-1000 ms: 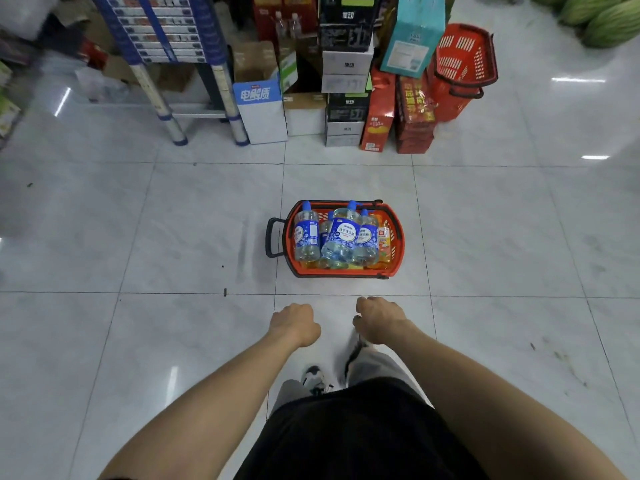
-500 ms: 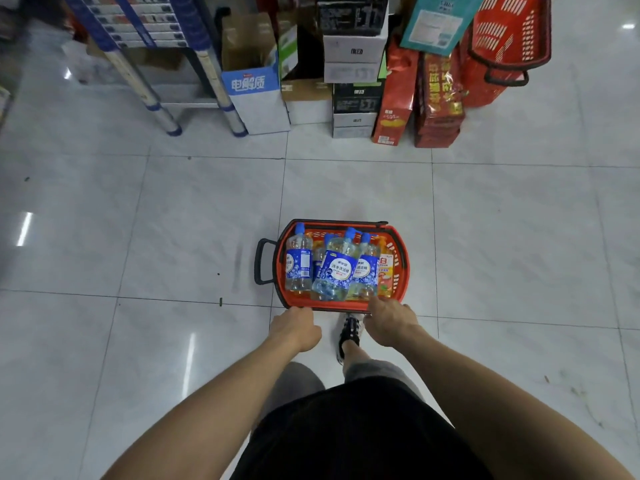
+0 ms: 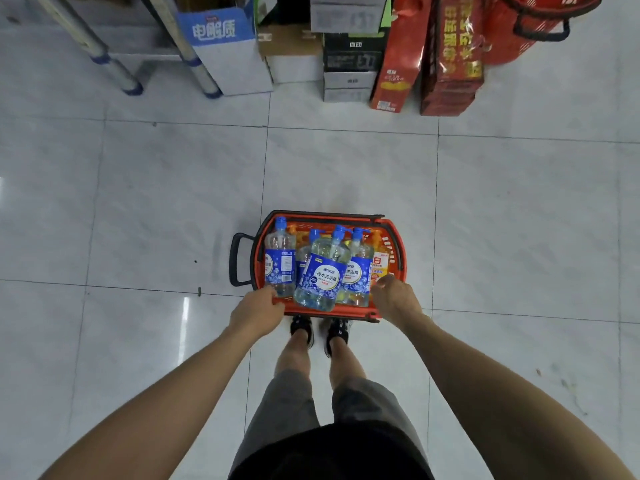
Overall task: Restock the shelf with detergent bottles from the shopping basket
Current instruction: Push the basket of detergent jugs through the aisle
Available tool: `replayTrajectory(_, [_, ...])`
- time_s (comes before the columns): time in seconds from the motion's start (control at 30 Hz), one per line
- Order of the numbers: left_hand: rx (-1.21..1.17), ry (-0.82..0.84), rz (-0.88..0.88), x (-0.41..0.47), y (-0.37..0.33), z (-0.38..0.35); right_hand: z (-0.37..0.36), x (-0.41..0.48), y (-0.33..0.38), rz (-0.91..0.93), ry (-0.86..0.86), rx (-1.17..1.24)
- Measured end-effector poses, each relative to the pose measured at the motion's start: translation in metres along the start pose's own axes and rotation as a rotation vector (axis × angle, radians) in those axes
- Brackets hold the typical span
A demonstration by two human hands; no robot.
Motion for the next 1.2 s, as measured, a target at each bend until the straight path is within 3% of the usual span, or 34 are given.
replayTrajectory(0.27, [-0.405, -0.086, 0.219, 0.112, 0.054, 0.003, -0.014, 0.093, -0.053, -0.295, -0.068, 0.536])
replayTrajectory(0.47, [-0.759, -0.154, 0.456, 0.198, 0.104, -0.016, -0.021, 0.158, -0.081, -0.382, -0.132, 0.502])
replayTrajectory(0.57, [-0.769, -0.173, 0.498, 0.222, 0.102, -0.018, -0.024, 0.184, -0.085, -0.368, -0.184, 0.412])
replayTrajectory(0.87, [-0.702, -0.238, 0.527, 0.275, 0.117, -0.034, -0.038, 0.228, -0.103, -0.469, -0.289, 0.474])
replayTrajectory(1.03, [-0.620, -0.212, 0.465, 0.290, 0.125, -0.046, -0.044, 0.241, -0.112, -0.496, -0.258, 0.521])
replayTrajectory(1.2, [-0.688, -0.299, 0.444, 0.299, 0.131, -0.058, -0.048, 0.255, -0.127, -0.497, -0.251, 0.564])
Point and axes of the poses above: each hand's wrist, its own x-axis towards the middle knuckle, its own z-axis out of the back of the hand, y = z × x, the point moved 9 cm from there along x, towards the middle knuckle, and after that the axes turned 1 degree about y, right-handed, at the moved point
